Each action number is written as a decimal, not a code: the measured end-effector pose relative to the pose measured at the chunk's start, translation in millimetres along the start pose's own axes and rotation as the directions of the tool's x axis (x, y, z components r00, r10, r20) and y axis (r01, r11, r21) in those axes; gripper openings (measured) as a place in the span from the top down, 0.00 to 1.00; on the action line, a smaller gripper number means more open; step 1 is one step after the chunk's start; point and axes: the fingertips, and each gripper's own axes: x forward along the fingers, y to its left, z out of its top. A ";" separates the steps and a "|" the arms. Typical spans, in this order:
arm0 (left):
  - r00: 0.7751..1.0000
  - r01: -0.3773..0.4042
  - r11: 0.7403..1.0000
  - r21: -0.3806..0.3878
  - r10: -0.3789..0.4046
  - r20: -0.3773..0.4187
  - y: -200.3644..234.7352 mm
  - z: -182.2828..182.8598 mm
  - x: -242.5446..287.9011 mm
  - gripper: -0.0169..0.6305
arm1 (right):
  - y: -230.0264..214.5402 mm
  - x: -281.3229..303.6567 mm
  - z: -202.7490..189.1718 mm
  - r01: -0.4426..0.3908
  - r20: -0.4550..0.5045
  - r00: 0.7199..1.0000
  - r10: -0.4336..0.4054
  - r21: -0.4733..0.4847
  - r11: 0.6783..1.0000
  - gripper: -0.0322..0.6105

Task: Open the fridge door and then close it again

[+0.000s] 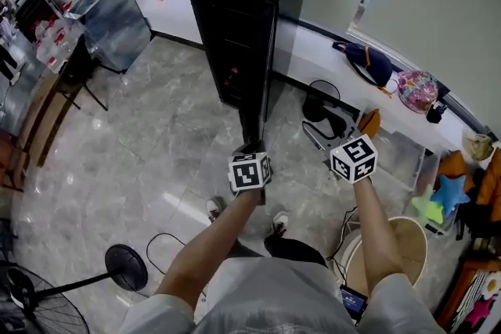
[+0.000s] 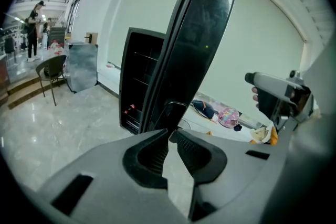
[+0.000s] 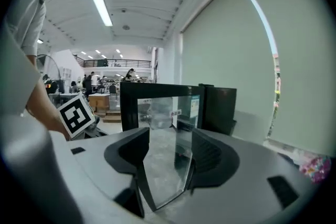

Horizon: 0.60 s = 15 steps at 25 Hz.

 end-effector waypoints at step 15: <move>0.992 0.106 0.994 -0.021 -0.107 -0.063 -120.2 -14.0 49.4 0.91 | -47.4 -113.2 -94.0 0.275 -0.113 0.960 -0.257 0.196 0.941 0.60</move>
